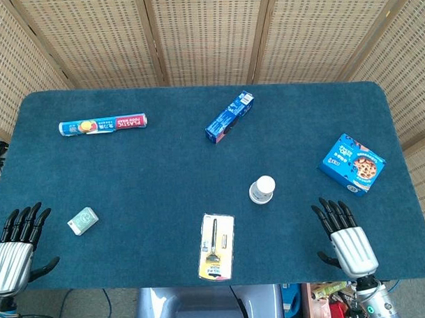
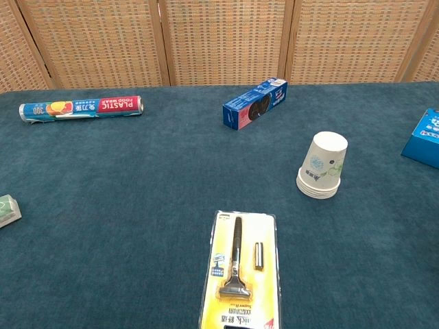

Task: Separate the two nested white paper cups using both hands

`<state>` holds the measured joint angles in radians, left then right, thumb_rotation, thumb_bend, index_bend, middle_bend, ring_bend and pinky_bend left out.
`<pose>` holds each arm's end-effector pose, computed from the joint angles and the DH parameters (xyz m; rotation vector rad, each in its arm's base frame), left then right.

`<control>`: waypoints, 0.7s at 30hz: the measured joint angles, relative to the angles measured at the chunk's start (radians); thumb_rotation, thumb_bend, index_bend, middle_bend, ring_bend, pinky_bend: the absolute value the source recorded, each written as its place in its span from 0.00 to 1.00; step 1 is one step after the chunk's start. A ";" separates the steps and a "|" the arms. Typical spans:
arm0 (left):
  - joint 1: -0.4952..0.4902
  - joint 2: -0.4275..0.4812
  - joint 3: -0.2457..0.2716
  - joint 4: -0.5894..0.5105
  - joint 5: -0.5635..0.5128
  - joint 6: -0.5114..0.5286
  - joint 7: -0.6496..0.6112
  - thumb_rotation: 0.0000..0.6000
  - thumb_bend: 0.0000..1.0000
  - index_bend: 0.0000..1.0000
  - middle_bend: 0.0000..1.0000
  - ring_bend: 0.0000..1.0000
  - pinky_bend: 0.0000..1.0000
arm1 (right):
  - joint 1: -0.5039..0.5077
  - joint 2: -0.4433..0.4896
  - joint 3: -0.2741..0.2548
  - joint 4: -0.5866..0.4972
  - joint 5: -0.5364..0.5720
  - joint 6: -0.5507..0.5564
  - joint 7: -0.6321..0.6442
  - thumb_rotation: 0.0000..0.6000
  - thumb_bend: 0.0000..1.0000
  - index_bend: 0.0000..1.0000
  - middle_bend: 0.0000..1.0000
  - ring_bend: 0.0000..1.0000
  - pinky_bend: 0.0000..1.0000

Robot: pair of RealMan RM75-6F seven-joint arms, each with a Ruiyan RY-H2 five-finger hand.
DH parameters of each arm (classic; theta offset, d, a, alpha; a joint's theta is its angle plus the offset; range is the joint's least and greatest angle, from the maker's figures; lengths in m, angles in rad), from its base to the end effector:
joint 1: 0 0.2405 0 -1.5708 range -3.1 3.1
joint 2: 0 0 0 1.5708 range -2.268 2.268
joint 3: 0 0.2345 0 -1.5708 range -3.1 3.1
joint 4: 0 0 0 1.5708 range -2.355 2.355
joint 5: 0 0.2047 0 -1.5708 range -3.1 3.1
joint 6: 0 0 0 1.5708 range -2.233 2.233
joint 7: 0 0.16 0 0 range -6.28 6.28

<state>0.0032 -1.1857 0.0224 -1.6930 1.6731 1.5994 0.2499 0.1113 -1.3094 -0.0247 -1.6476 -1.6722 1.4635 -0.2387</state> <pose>-0.2554 0.1538 0.1278 -1.4737 -0.7737 -0.8919 -0.2339 -0.1799 0.0764 1.6140 -0.8441 0.9714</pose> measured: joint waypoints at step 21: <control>-0.002 0.005 -0.001 -0.006 0.004 0.003 -0.002 1.00 0.14 0.00 0.00 0.00 0.00 | -0.003 0.008 -0.003 -0.010 -0.007 0.006 0.013 1.00 0.11 0.03 0.00 0.00 0.00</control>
<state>0.0012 -1.1805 0.0214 -1.6992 1.6776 1.6025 0.2479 0.1085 -1.3013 -0.0280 -1.6572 -1.6794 1.4692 -0.2252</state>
